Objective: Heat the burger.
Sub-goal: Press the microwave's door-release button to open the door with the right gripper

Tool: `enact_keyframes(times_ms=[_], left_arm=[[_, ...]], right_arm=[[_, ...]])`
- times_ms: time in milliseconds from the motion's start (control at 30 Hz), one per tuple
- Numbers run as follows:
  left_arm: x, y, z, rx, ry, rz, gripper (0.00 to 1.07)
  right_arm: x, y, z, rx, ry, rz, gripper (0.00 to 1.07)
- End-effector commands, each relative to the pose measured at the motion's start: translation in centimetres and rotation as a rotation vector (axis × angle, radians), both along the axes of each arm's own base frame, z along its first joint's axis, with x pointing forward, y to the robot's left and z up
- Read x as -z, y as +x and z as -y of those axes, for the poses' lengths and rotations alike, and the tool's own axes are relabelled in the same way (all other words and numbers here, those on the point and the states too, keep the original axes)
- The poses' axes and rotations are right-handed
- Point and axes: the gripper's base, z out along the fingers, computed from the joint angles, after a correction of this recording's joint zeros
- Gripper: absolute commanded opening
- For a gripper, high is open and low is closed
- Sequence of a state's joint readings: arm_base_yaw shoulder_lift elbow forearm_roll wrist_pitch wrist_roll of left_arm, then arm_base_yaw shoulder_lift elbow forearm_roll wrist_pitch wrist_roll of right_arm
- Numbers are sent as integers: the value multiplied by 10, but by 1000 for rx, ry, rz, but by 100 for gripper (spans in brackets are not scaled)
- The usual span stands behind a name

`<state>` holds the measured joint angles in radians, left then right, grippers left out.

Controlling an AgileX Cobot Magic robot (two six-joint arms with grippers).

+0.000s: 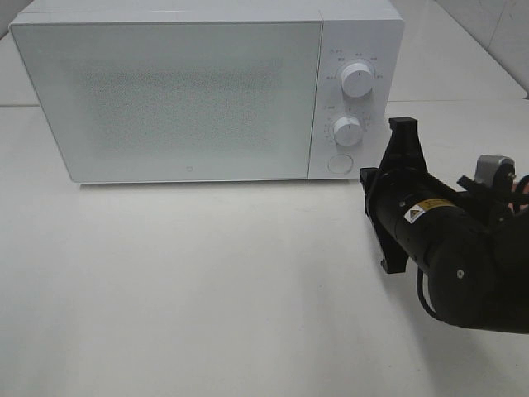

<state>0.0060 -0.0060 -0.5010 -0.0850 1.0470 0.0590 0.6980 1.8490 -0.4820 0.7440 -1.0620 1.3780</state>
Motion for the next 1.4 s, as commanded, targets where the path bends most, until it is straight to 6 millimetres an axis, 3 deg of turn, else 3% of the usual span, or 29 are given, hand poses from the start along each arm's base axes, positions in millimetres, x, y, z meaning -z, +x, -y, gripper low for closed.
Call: enact_keyframes(times_ms=[33,300,667,967,1400], left_arm=[[0,-3,0,4,-1,34,98],[0,-3,0,4,-1,34,98],[0,-3,0,4,-1,34,98],[0,-3,0,4,-1,34,98],[0,-3,0,4,-1,34,98]], right_arm=[[3,8,-8,2,31,2,0],[17,23,-18,37,55,-29,0],[27,50,-13,86,78,-82,0],[39,59,-19,94,87,-87,0],[37,83,-16,115,104,-43,0]])
